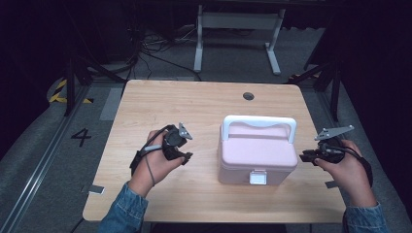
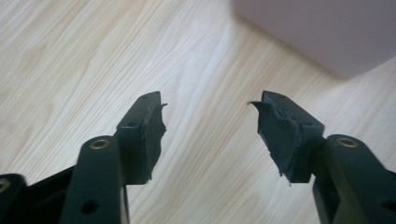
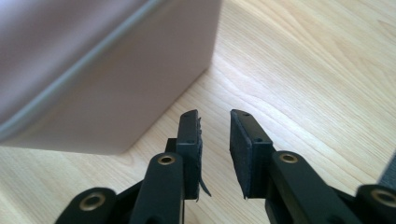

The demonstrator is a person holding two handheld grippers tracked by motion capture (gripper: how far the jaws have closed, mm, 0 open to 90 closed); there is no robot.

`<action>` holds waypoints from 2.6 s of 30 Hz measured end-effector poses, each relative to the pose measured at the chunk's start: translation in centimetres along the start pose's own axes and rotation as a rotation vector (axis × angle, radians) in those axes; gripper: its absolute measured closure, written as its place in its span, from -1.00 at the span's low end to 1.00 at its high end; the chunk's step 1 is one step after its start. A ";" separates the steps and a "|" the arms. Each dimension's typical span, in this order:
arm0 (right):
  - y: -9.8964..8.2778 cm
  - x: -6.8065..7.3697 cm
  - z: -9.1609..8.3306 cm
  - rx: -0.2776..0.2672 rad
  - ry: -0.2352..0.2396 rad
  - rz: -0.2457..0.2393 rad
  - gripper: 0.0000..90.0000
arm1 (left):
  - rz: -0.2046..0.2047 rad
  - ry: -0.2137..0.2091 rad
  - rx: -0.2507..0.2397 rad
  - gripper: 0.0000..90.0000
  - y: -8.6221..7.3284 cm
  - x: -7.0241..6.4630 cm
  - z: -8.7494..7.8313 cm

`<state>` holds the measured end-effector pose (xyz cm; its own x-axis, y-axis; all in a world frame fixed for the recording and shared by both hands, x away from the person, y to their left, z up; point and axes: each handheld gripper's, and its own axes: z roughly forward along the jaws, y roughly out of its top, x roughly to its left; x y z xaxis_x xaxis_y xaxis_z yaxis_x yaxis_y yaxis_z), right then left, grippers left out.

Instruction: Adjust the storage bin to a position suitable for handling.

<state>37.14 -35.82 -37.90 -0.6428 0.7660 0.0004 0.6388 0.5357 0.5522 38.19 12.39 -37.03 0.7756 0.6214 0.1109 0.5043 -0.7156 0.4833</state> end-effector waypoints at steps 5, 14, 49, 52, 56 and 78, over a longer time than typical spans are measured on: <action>0.0 -0.1 -0.1 -0.005 -0.002 0.005 0.60 | -0.002 0.006 0.041 -0.13 -0.7 0.5 0.0; -0.1 -0.4 -0.1 -0.004 0.008 0.030 0.70 | 0.008 -0.020 0.062 -0.03 -0.5 0.3 0.0; 2.1 1.9 3.6 -0.007 0.040 -0.031 1.00 | 0.086 -0.135 -0.050 1.00 6.0 -4.9 5.5; 2.2 2.1 3.6 0.006 0.056 -0.027 1.00 | 0.092 -0.117 -0.029 1.00 5.8 -5.0 5.2; 2.6 3.0 3.8 0.006 0.110 -0.047 1.00 | 0.085 -0.106 -0.002 1.00 4.4 -4.9 4.2; 3.8 6.1 3.9 -0.027 0.209 -0.112 0.79 | 0.012 -0.151 0.030 0.70 -0.1 -1.7 0.9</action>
<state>37.32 -27.76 -39.11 -0.7845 0.6105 0.1086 0.5487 0.6019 0.5803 37.16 11.16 -38.03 0.8285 0.5598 -0.0162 0.5043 -0.7330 0.4565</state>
